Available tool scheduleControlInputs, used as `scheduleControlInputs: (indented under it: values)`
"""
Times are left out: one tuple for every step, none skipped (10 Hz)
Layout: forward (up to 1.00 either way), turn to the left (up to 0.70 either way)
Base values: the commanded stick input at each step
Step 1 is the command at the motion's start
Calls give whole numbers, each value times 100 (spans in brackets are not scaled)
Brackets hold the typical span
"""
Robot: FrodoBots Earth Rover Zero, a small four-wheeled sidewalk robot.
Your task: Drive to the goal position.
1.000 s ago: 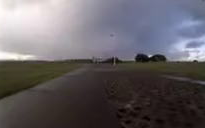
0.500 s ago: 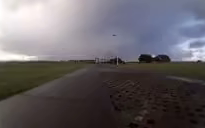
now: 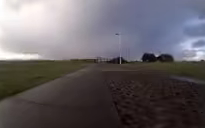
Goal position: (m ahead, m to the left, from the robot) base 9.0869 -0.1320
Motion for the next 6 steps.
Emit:
scheduleControlInputs:
  values:
    - [70,0]
    - [70,0]
    - [70,0]
    - [70,0]
    - [70,0]
    - [70,0]
